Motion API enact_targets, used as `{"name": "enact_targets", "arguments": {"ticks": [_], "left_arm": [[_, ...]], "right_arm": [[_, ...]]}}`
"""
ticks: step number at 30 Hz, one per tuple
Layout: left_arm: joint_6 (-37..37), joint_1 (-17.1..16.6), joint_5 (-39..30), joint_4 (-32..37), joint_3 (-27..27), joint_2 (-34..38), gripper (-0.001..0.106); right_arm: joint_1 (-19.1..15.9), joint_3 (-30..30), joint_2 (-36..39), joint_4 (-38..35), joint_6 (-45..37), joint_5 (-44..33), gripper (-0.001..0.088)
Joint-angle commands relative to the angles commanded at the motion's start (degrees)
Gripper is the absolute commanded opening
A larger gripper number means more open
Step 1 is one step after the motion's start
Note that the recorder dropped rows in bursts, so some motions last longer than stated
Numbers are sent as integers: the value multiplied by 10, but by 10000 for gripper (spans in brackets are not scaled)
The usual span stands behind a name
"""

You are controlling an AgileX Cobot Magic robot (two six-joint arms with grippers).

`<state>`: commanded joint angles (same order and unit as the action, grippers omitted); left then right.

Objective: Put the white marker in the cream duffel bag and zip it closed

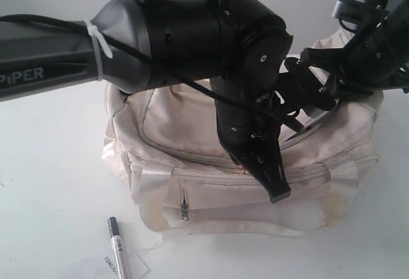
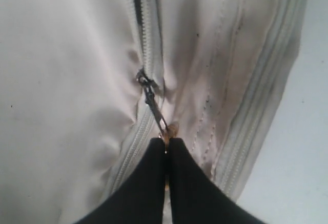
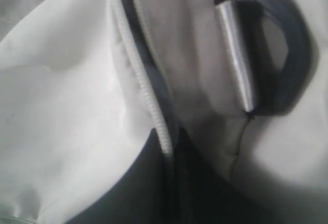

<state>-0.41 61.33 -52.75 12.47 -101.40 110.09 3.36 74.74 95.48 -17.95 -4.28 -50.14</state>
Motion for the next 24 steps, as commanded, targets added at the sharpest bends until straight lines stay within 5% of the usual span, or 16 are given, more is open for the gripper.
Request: {"name": "enact_targets", "arguments": {"ticks": [11, 19, 24], "left_arm": [[9, -1, 50, 24, 0, -57, 0], [255, -1, 38, 24, 0, -57, 0], [326, -1, 25, 24, 1, -57, 0]], "right_arm": [[0, 0, 0, 2, 0, 1, 0], [0, 0, 0, 11, 0, 1, 0], [0, 0, 0, 17, 0, 1, 0]]}}
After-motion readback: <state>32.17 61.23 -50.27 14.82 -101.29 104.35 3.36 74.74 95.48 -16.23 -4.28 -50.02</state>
